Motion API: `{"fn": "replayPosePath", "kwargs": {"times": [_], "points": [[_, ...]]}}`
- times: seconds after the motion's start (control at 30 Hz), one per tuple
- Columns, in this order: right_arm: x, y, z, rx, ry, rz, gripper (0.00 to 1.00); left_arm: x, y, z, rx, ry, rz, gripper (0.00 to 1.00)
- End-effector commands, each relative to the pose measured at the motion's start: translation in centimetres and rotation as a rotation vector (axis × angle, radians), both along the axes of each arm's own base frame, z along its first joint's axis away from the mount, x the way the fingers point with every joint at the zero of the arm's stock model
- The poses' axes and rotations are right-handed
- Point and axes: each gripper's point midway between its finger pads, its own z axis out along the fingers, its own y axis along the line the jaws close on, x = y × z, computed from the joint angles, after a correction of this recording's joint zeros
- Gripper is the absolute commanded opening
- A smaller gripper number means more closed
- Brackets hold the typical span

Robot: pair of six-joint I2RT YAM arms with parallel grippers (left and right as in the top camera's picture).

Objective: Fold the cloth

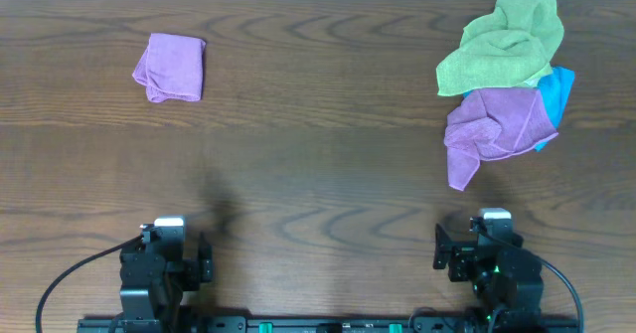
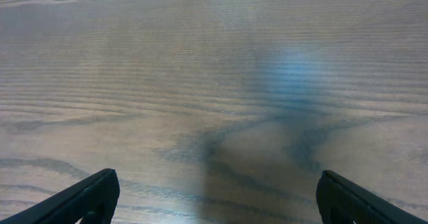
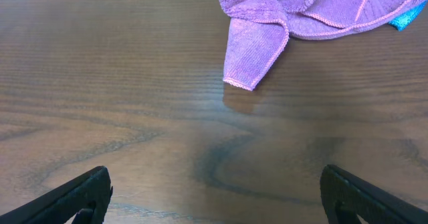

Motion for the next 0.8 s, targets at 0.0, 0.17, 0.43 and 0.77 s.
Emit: {"fn": "replayPosePath", "kwargs": {"times": [0.0, 0.17, 0.43, 0.77], "points": [[0.0, -0.1, -0.3, -0.006, 0.002, 0.003, 0.99, -0.7, 0.3, -0.9, 0.045, 0.045, -0.013, 0.95], [0.0, -0.1, -0.3, -0.006, 0.001, 0.002, 0.99, -0.7, 0.3, -0.9, 0.045, 0.045, -0.013, 0.95], [1.2, -0.4, 3.0, 0.010, -0.036, -0.028, 0.99, -0.7, 0.3, -0.9, 0.045, 0.045, -0.013, 0.95], [7.8, -3.6, 14.5, 0.024, 0.053, -0.179, 0.99, -0.7, 0.3, -0.9, 0.045, 0.045, -0.013, 0.95]]}}
